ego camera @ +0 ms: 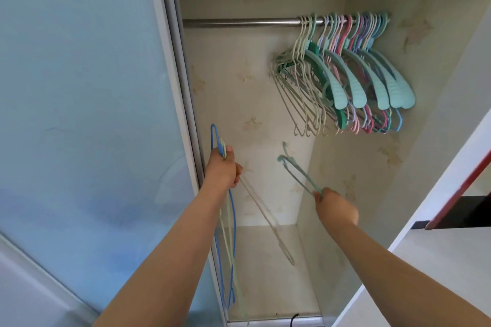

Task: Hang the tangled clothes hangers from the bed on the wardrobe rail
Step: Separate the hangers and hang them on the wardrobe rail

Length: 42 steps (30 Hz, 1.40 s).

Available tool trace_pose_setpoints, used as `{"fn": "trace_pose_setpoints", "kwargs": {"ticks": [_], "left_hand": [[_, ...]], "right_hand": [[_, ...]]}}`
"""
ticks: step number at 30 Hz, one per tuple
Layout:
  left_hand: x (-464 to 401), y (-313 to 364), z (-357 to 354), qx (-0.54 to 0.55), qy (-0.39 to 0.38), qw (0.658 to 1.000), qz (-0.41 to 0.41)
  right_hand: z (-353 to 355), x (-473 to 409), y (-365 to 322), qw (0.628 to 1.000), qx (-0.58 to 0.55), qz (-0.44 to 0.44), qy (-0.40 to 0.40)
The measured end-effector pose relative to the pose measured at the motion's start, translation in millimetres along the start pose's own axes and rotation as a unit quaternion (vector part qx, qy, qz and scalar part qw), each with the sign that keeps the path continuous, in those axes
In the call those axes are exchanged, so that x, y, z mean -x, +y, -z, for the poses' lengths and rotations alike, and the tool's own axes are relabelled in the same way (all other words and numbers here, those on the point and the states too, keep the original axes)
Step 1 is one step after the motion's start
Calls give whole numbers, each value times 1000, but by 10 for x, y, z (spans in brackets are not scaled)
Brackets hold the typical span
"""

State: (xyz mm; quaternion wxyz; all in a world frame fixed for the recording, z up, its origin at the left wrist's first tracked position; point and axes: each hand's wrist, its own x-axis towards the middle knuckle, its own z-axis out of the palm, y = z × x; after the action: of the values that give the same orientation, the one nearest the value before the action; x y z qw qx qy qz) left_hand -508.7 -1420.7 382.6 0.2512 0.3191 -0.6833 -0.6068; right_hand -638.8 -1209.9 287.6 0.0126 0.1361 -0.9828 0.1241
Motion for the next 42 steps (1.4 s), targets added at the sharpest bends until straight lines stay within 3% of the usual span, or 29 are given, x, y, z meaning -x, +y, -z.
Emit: {"fn": "trace_pose_setpoints", "kwargs": {"ticks": [8, 14, 23, 27, 29, 31, 33, 34, 35, 37, 38, 40, 42], "left_hand": [[-80, 86, 0, 51, -64, 996, 26], [-233, 296, 15, 82, -48, 995, 11], [-319, 590, -22, 144, -38, 989, 7], [-367, 630, -34, 148, -26, 989, 0], [-385, 624, -44, 158, -18, 987, -4], [-431, 596, -52, 182, -20, 983, 1], [-496, 540, -58, 212, -30, 977, 20], [-534, 509, -63, 228, -34, 972, 33], [-565, 480, -70, 248, -39, 967, 46], [-606, 423, -94, 290, -50, 953, 70], [-624, 401, -112, 307, -53, 947, 80], [-660, 375, -141, 336, -62, 934, 99], [-691, 384, -169, 362, -80, 922, 111]], "right_hand": [[1016, -204, -1036, 985, -97, 88, 108], [1874, -655, -1481, 969, -142, 77, 189], [2212, -1131, -1560, 978, -191, 25, 80], [2134, -1166, -1344, 962, -259, -14, 89], [2025, -1081, -1272, 949, -284, -6, 134], [1790, -893, -1135, 926, -261, 92, 256], [1466, -598, -904, 871, -258, 207, 363], [1247, -471, -752, 865, -277, 240, 343], [1057, -344, -602, 878, -299, 255, 272], [612, -228, -261, 929, -267, 256, 3], [446, -187, -122, 937, -202, 246, -144], [177, -126, 90, 908, -110, 208, -347], [65, -50, 225, 890, -124, 162, -408]]}}
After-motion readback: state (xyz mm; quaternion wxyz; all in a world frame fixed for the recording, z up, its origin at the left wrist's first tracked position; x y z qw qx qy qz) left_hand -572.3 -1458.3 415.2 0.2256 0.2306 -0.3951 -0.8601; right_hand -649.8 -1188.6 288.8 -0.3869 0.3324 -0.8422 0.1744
